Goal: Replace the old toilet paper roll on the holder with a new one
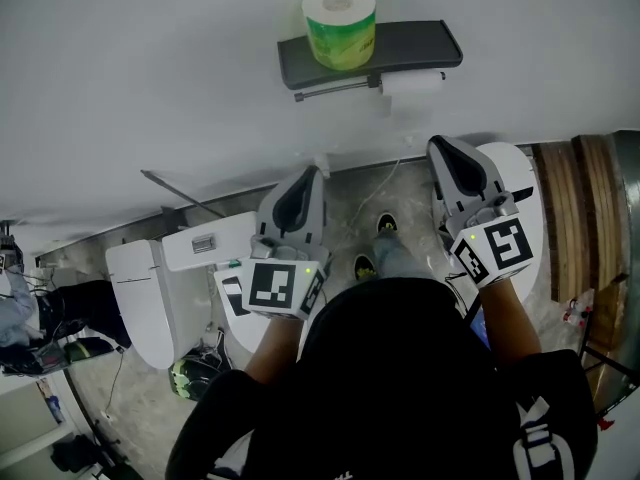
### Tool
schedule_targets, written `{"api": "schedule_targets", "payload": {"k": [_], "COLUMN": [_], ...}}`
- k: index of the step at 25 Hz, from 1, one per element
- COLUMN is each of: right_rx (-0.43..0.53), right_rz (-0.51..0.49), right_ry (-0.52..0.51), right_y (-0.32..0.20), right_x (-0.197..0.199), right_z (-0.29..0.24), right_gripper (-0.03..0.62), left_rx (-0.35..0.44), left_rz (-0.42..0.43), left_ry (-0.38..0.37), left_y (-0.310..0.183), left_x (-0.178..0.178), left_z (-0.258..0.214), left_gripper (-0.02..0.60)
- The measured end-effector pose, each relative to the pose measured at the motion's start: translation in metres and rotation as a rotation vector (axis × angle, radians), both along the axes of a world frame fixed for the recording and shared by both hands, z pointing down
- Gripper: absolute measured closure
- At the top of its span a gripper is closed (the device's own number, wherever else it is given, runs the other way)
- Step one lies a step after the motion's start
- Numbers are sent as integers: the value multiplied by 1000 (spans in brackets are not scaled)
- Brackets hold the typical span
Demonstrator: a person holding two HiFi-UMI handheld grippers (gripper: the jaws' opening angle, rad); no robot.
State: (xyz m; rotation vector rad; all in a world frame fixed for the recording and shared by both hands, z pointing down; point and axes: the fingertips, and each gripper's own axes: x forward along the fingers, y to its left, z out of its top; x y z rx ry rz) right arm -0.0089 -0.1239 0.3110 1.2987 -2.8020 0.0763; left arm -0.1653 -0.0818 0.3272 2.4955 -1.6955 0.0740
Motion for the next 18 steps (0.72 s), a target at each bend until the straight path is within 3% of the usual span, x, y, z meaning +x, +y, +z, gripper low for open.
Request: {"api": "schedule_targets", "payload": {"k": [11,18], "right_rx": [-19,23], "right_rz": [-25,-113], "right_ry": [15,112], "right_y": [-73,-109], "right_x": [22,44], "right_z": [10,15], "right_gripper": [574,574], "left_rx": [-25,-32], "left_rz": [-17,-14], "left_ry": [-25,-56], "left_y": [-76,-114], "left_x": [19,47], "left_z": [6,11], "left_gripper": [558,558]}}
